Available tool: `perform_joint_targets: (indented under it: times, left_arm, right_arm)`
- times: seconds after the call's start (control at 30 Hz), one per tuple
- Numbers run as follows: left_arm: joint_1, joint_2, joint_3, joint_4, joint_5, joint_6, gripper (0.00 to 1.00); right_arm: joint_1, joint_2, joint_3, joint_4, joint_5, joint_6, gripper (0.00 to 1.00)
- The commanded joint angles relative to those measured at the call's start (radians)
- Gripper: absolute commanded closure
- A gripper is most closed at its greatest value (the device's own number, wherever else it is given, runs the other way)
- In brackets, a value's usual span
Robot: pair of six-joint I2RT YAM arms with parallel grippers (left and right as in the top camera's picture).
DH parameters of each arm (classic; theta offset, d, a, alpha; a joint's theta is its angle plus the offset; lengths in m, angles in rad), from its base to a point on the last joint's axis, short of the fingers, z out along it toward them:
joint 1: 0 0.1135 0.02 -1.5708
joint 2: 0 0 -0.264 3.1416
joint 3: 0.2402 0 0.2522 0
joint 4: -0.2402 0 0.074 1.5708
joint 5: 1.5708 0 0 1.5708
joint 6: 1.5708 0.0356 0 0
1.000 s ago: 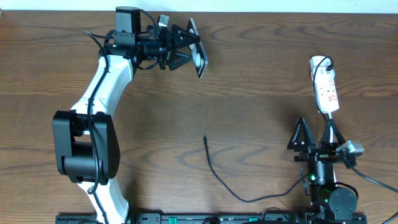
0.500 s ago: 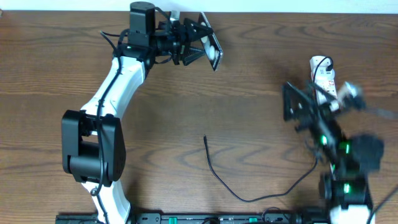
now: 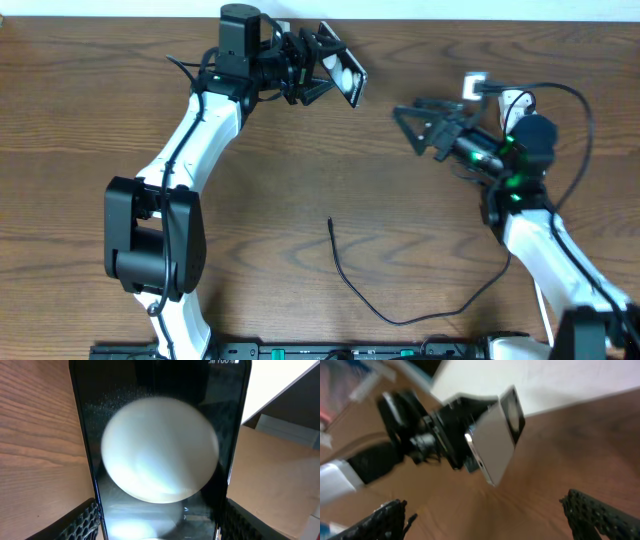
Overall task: Plug charger to phone and switch on socket
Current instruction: 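Swing the right gripper up toward the phone held by the left gripper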
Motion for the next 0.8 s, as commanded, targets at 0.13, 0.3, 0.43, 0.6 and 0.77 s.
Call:
perform_joint_targets:
  times: [0.13, 0.3, 0.43, 0.6, 0.77]
  left_arm:
    - [-0.011, -0.014, 0.024, 0.013, -0.011, -0.019, 0.92]
    - [-0.026, -0.014, 0.024, -0.007, -0.020, -0.007, 0.93]
    - [-0.027, -0.014, 0.023, -0.092, -0.060, 0.020, 0.93]
    - [-0.034, -0.014, 0.022, -0.118, -0.067, 0.042, 0.93]
    - [-0.047, -0.014, 0.022, -0.119, -0.062, 0.048, 0.93]
  right_arm:
    - [0.060, 0.113, 0.124, -0.153, -0.025, -0.343, 0.04]
    - [0.089, 0.117, 0.137, -0.179, -0.007, -0.409, 0.05]
    - [0.114, 0.117, 0.137, -0.192, -0.011, -0.457, 0.07]
    - [0.140, 0.117, 0.137, -0.198, 0.006, -0.500, 0.10]
    - [0.150, 0.117, 0.137, -0.202, 0.037, -0.499, 0.11]
